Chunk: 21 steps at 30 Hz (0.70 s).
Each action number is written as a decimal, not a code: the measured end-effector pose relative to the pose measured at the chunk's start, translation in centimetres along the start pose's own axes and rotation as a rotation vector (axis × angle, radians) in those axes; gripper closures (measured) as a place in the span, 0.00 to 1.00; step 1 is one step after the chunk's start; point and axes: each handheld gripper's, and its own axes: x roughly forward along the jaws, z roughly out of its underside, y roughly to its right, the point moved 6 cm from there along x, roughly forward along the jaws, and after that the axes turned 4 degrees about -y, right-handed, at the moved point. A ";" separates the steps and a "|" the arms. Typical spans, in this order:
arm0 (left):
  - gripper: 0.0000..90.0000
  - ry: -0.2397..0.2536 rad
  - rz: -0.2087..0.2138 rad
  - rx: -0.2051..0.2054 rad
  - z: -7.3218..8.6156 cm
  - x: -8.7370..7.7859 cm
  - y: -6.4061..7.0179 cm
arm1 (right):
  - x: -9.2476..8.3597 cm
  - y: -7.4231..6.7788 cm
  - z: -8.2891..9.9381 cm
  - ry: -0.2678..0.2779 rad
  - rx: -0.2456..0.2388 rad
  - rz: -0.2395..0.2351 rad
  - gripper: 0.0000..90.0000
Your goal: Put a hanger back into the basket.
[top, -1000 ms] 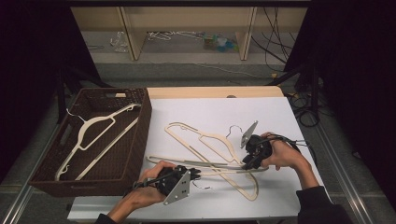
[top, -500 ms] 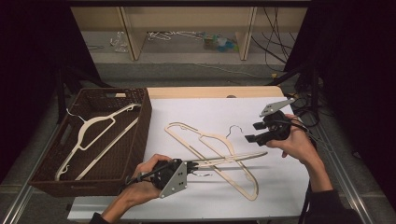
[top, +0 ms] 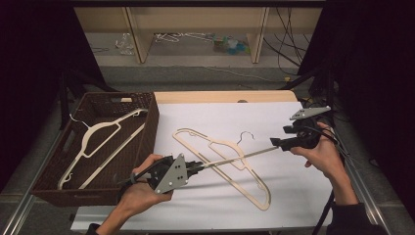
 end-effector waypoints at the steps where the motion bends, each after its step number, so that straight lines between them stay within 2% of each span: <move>1: 0.94 0.007 0.012 -0.021 -0.1 -0.1 0.0 | 0.0 0.0 0.0 0.000 0.000 0.000 0.35; 2: 0.95 0.009 0.023 -0.015 -0.1 -0.3 0.0 | -0.2 0.1 0.2 -0.014 0.020 -0.006 0.35; 3: 0.95 0.003 0.031 -0.011 -0.1 -0.4 0.1 | -0.2 0.4 0.0 0.018 0.013 0.005 0.35; 4: 0.95 0.003 0.031 -0.011 -0.1 -0.4 0.1 | -0.5 0.6 0.1 0.010 0.015 -0.006 0.35; 7: 0.95 0.008 0.055 -0.045 -0.1 -0.6 0.2 | -0.7 1.2 0.2 0.023 0.031 0.019 0.35; 8: 0.95 0.011 0.059 -0.062 -0.1 -0.7 0.2 | -0.7 1.4 0.4 0.008 0.038 0.019 0.35; 9: 0.95 0.014 0.061 -0.082 -0.2 -0.8 0.1 | -0.6 1.6 0.5 0.012 0.020 0.017 0.35; 10: 0.95 0.015 0.058 -0.080 -0.2 -0.9 -0.1 | -0.5 1.8 0.8 0.009 0.028 0.024 0.34; 11: 0.95 0.016 0.063 -0.105 -0.2 -1.0 -0.1 | -0.6 1.6 0.9 -0.009 0.059 0.021 0.34; 12: 0.95 0.022 0.064 -0.120 -0.3 -1.2 -0.3 | -0.4 1.8 1.0 0.001 0.033 0.026 0.34; 13: 0.95 0.035 0.079 -0.181 -0.3 -1.6 -0.7 | -0.4 1.5 1.2 -0.022 0.057 0.024 0.34; 14: 0.95 0.037 0.078 -0.205 -0.3 -1.8 -0.8 | -0.2 1.4 1.2 -0.002 0.056 0.031 0.34; 15: 0.95 0.037 0.070 -0.216 -0.2 -2.0 -1.1 | -0.2 1.1 1.4 -0.026 0.065 0.025 0.34; 17: 0.95 0.046 0.067 -0.257 -0.2 -2.5 -1.5 | 0.3 0.8 1.7 -0.019 0.049 0.038 0.34; 18: 0.95 0.051 0.061 -0.304 -0.2 -2.7 -1.7 | 0.6 0.4 2.0 -0.024 0.044 0.037 0.34; 19: 0.95 0.051 0.061 -0.304 -0.2 -2.7 -1.7 | 0.6 0.4 2.0 -0.024 0.044 0.037 0.34; 20: 0.95 0.067 0.065 -0.339 -0.2 -3.0 -2.0 | 0.9 0.2 2.4 -0.050 0.011 0.027 0.34; 21: 0.95 0.077 0.063 -0.351 -0.1 -3.2 -2.2 | 1.2 -0.3 2.9 -0.051 0.027 0.028 0.34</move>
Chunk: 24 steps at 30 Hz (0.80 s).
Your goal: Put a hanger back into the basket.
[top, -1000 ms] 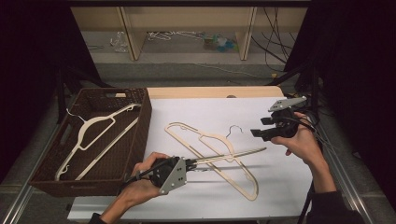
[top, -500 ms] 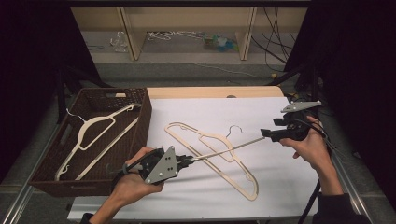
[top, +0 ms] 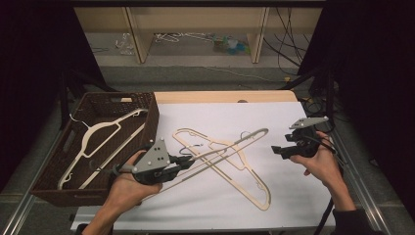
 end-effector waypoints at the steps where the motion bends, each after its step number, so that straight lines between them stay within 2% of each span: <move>1: 0.95 0.003 -0.004 -0.011 0.0 -0.2 -0.1 | 0.3 -0.1 0.4 -0.006 -0.021 0.003 0.34; 3: 0.95 0.029 0.009 -0.044 -0.2 -0.8 -0.6 | 0.6 -0.4 1.1 -0.032 -0.031 -0.006 0.34; 4: 0.95 0.050 0.018 -0.073 -0.3 -1.4 -1.2 | 0.8 -0.6 1.7 -0.051 -0.036 -0.013 0.33; 5: 0.95 0.050 0.018 -0.073 -0.3 -1.4 -1.2 | 0.8 -0.6 1.7 -0.051 -0.036 -0.013 0.33; 7: 0.95 0.083 0.040 -0.148 -0.2 -2.0 -1.8 | 1.0 -0.7 2.2 -0.058 -0.049 -0.017 0.33; 8: 0.95 0.095 0.042 -0.165 -0.3 -2.3 -2.0 | 0.8 -0.8 2.5 -0.081 -0.034 -0.020 0.33; 9: 0.95 0.114 0.054 -0.182 -0.4 -2.7 -2.3 | 1.0 -0.8 2.6 -0.065 -0.039 -0.016 0.33; 10: 0.95 0.127 0.057 -0.209 -0.5 -3.1 -2.5 | 0.8 -0.8 2.8 -0.085 -0.051 -0.028 0.33; 11: 0.95 0.147 0.064 -0.231 -0.6 -3.6 -2.8 | 0.7 -0.9 2.8 -0.070 -0.056 -0.025 0.32; 14: 0.95 0.198 0.053 -0.282 -1.1 -5.8 -3.7 | 0.7 -1.0 2.9 -0.048 -0.054 -0.023 0.32; 15: 0.95 0.212 0.051 -0.293 -1.3 -6.5 -4.0 | 0.5 -1.2 3.0 -0.064 -0.042 -0.028 0.32; 16: 0.95 0.220 0.047 -0.303 -1.4 -7.1 -4.3 | 0.7 -1.2 3.0 -0.037 -0.056 -0.019 0.32; 17: 0.95 0.225 0.047 -0.320 -1.5 -7.8 -4.6 | 0.6 -1.5 3.2 -0.058 -0.042 -0.028 0.32; 18: 0.95 0.226 0.037 -0.337 -1.9 -9.3 -5.3 | 0.8 -2.0 3.6 -0.066 -0.043 -0.034 0.32; 19: 0.95 0.222 0.029 -0.347 -2.0 -9.9 -5.7 | 0.8 -2.2 3.7 -0.076 -0.045 -0.040 0.32; 20: 0.95 0.215 0.025 -0.361 -2.0 -10.6 -6.1 | 1.1 -2.4 3.9 -0.082 -0.069 -0.046 0.32; 21: 0.95 0.212 0.011 -0.370 -2.1 -11.2 -6.6 | 1.2 -2.8 4.0 -0.087 -0.055 -0.052 0.32; 22: 0.95 0.212 0.011 -0.370 -2.1 -11.2 -6.6 | 1.4 -2.9 4.1 -0.084 -0.080 -0.047 0.32; 24: 0.95 0.202 -0.023 -0.394 -2.0 -12.6 -8.0 | 1.4 -3.2 4.1 -0.090 -0.067 -0.052 0.32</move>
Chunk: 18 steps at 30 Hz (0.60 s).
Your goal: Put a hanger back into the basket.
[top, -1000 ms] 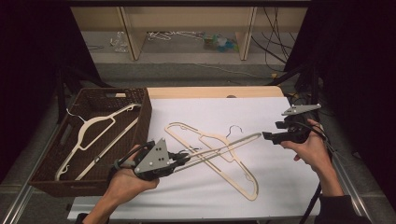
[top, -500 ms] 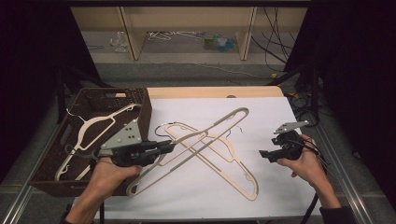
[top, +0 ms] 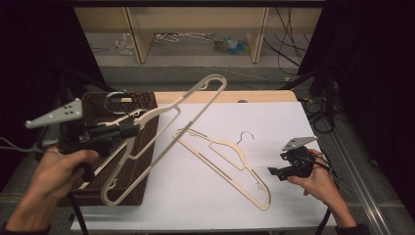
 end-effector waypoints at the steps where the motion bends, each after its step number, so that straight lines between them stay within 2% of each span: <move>1: 0.95 -0.001 -0.018 0.002 -0.3 -0.4 -0.5 | 0.0 -0.2 0.0 -0.014 -0.010 -0.008 0.32; 3: 0.95 -0.010 -0.089 0.020 -1.0 -1.8 -2.0 | 0.2 -0.3 0.0 0.001 -0.012 -0.002 0.32; 4: 0.95 -0.012 -0.113 0.028 -1.3 -2.2 -2.5 | 0.1 -0.3 0.1 -0.017 -0.027 -0.010 0.32; 6: 0.95 -0.014 -0.183 0.026 -1.7 -3.8 -5.0 | 0.1 -0.4 0.1 -0.017 -0.038 -0.012 0.32; 7: 0.95 -0.014 -0.183 0.026 -1.7 -3.8 -5.0 | 0.1 -0.4 0.1 -0.017 -0.038 -0.012 0.32; 8: 0.95 -0.018 -0.205 0.016 -1.6 -4.1 -5.8 | 0.1 -0.3 0.1 -0.014 -0.042 -0.010 0.31; 9: 0.95 -0.026 -0.223 0.010 -1.4 -4.5 -6.6 | 0.1 -0.3 0.1 -0.016 -0.026 -0.014 0.31; 10: 0.95 -0.035 -0.243 0.017 -1.1 -4.7 -7.3 | 0.2 -0.2 0.2 -0.014 -0.032 -0.010 0.31; 11: 0.95 -0.051 -0.262 0.020 -0.7 -4.9 -8.1 | 0.2 -0.3 0.3 -0.022 -0.005 -0.009 0.31; 13: 0.95 -0.078 -0.294 0.016 0.2 -5.1 -9.4 | 0.2 -0.3 0.4 -0.024 0.001 -0.012 0.31; 15: 0.95 -0.105 -0.323 0.027 1.1 -5.2 -10.7 | 0.4 -0.1 0.4 -0.008 -0.023 0.001 0.31; 18: 0.95 -0.113 -0.345 0.016 1.9 -5.4 -12.1 | 0.3 -0.3 0.4 -0.028 -0.017 -0.010 0.31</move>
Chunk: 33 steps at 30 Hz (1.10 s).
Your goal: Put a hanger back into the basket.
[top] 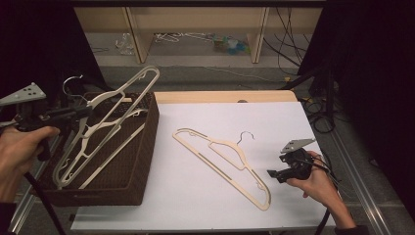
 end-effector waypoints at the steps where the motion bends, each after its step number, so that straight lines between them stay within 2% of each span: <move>1: 0.95 -0.002 -0.006 -0.012 0.3 0.1 -0.6 | 0.0 0.0 0.0 -0.002 -0.006 0.000 0.31; 2: 0.95 -0.005 -0.009 -0.012 0.5 0.1 -1.0 | 0.1 -0.1 0.0 0.000 -0.004 -0.002 0.31; 3: 0.95 -0.016 -0.017 0.000 1.1 0.2 -1.7 | 0.3 0.0 -0.1 0.024 -0.025 0.005 0.31; 4: 0.95 -0.016 -0.017 0.000 1.1 0.2 -1.7 | 0.3 0.0 -0.1 0.024 -0.025 0.005 0.31; 7: 0.95 -0.038 -0.046 0.006 2.1 0.5 -2.8 | 0.4 0.1 0.0 0.020 -0.020 0.006 0.31; 8: 0.95 -0.044 -0.054 0.016 2.4 0.6 -3.1 | 0.3 -0.1 0.1 0.005 -0.004 0.002 0.31; 12: 0.95 -0.070 -0.061 0.019 3.6 1.1 -3.7 | 0.2 -0.1 0.0 0.000 -0.008 -0.001 0.30; 15: 0.95 -0.084 -0.053 0.007 4.4 1.4 -4.0 | 0.2 -0.3 0.0 -0.007 0.008 -0.003 0.29; 19: 0.95 -0.117 -0.055 -0.012 5.7 1.8 -4.4 | 0.2 0.0 0.0 0.002 -0.018 0.012 0.26; 22: 0.95 -0.133 -0.057 -0.010 6.2 1.9 -4.6 | 0.3 0.0 0.0 0.009 -0.014 0.016 0.26; 24: 0.95 -0.137 -0.045 -0.025 6.7 2.2 -4.6 | 0.3 0.0 0.0 0.002 -0.001 0.012 0.26; 26: 0.95 -0.145 -0.032 -0.020 7.0 2.6 -4.5 | 0.2 -0.1 0.0 -0.009 -0.008 0.004 0.26; 28: 0.95 -0.167 -0.024 -0.020 7.3 3.0 -4.3 | 0.4 -0.1 -0.1 0.012 -0.016 0.015 0.26; 30: 0.95 -0.175 -0.019 -0.021 7.5 3.5 -4.2 | 0.4 0.0 -0.1 0.008 -0.029 0.010 0.26; 33: 0.95 -0.195 -0.015 -0.030 7.9 4.3 -4.1 | 0.4 -0.1 -0.1 0.006 -0.011 0.015 0.26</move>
